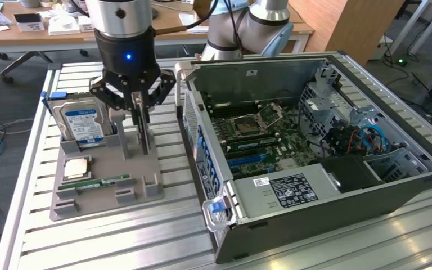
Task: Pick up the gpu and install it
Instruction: 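Pick up the gpu and move the gpu toward the slot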
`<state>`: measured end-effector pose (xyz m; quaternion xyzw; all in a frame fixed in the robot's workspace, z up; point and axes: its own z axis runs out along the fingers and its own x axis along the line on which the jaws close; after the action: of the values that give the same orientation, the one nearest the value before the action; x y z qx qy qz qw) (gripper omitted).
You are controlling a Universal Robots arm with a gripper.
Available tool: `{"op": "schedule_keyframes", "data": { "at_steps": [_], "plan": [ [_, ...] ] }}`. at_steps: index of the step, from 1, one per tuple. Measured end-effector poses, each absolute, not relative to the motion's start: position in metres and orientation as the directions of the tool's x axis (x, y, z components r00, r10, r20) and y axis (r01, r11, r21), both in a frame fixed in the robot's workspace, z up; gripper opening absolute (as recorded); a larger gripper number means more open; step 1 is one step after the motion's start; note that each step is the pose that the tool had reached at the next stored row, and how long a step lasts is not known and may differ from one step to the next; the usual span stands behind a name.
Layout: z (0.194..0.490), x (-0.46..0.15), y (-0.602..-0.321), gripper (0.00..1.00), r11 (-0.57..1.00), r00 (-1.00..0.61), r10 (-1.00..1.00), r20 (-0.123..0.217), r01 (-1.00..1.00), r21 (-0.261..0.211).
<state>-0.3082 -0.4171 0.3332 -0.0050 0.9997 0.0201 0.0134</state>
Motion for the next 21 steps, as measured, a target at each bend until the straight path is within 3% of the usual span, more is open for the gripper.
{"op": "schedule_keyframes", "data": {
  "at_steps": [21],
  "plan": [
    [0.381,-0.308,-0.417,0.26,0.999,-1.000,-0.010,-0.027,-0.011,0.040]
  ]
}}
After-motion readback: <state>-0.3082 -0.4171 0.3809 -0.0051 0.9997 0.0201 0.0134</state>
